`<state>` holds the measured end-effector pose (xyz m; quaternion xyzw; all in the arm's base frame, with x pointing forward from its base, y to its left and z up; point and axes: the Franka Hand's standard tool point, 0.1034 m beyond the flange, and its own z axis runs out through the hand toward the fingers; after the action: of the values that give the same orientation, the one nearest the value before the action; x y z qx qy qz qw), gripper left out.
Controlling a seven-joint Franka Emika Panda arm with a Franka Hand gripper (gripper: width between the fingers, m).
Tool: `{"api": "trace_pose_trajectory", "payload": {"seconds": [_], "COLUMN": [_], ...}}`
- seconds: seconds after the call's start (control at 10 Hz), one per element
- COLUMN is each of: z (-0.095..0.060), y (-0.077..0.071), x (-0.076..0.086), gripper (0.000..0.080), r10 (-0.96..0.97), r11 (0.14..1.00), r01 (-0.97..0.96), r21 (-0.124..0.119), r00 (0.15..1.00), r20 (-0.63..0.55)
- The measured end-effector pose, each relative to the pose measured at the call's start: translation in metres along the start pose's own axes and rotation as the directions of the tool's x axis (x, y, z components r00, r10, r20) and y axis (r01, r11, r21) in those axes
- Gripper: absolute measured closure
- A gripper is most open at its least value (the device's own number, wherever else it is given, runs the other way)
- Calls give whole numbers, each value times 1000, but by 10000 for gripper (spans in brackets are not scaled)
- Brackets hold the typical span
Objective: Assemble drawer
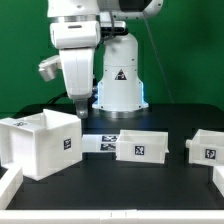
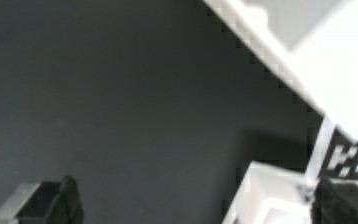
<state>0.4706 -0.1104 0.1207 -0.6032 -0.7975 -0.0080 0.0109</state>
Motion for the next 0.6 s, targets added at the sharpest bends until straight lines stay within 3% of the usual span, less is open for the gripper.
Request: {"api": "trace_pose_trajectory", "payload": {"seconds": [0.6], "z": [0], "y": [-5], "x": [-5], "gripper": [149], "r10": [-58], "r11": [998], "r01": [57], "r21": [-16], "r00": [998], "r20": [-11]}}
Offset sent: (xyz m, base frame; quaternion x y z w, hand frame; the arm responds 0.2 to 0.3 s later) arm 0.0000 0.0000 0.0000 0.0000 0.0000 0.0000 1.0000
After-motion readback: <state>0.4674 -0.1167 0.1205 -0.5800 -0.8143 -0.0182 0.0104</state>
